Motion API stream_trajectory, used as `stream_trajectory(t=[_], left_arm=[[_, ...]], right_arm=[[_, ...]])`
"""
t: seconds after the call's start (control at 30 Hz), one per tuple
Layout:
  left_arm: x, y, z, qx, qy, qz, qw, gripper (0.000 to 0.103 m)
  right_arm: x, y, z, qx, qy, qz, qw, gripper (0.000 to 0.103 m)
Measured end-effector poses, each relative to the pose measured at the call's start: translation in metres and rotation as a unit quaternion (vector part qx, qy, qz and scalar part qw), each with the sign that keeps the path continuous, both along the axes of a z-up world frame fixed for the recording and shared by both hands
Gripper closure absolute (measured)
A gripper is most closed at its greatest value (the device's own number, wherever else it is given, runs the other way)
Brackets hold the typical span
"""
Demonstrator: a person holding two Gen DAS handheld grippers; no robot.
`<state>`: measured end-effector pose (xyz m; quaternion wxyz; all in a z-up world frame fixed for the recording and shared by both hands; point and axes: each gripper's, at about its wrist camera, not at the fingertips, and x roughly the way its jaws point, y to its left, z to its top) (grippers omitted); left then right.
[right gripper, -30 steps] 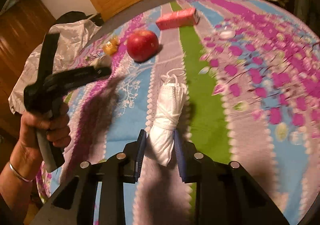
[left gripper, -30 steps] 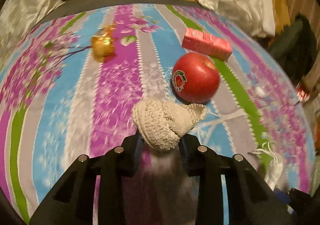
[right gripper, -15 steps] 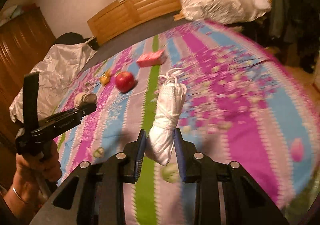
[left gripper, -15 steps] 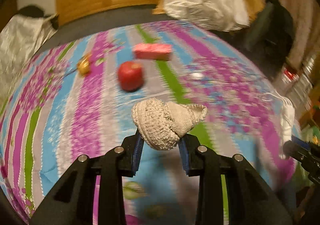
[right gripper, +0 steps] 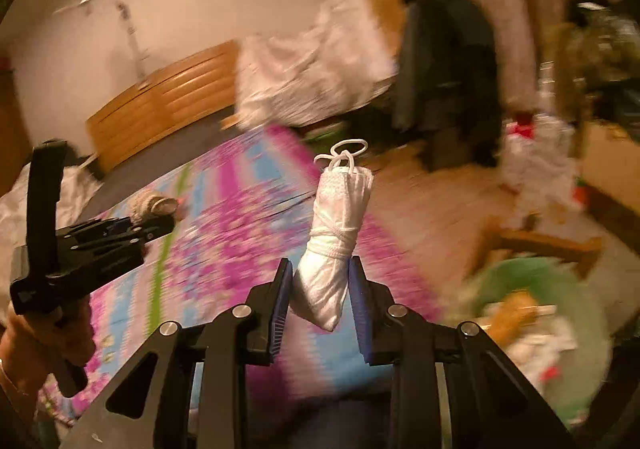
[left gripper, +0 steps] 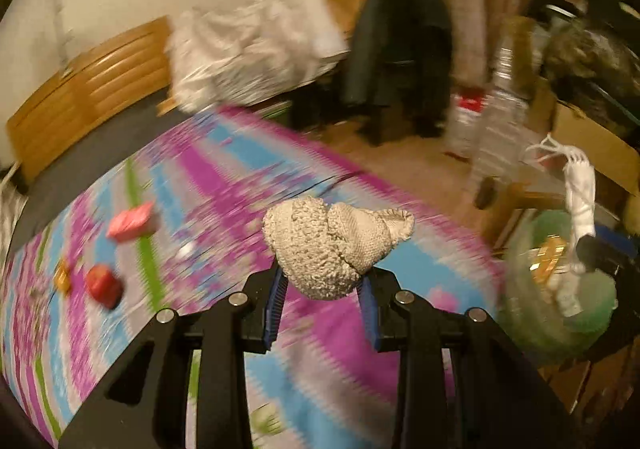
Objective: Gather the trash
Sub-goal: 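Carry the knitted ball and white cloth over the green wastebasket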
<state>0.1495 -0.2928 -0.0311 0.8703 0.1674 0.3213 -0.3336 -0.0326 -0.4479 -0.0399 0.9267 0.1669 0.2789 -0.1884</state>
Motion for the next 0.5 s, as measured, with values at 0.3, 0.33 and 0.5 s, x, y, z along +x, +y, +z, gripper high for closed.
stream_trajectory(t=[0.3, 0.33, 0.5], left_arm=[[-0.055, -0.127, 0.008, 0.017, -0.021, -0.119, 0.9925, 0.072], [-0.061, -0.136, 0.007, 0.019, -0.021, -0.129, 0.9913, 0.072], [-0.086, -0.188, 0.0, 0.037, -0.026, -0.171, 0.9842, 0.072]], right_arm=[[-0.093, -0.098, 0.02, -0.077, 0.044, -0.114, 0.99, 0.072], [-0.101, -0.103, 0.019, -0.085, 0.053, -0.122, 0.987, 0.072], [-0.125, -0.13, 0.008, -0.096, 0.092, -0.15, 0.98, 0.072]])
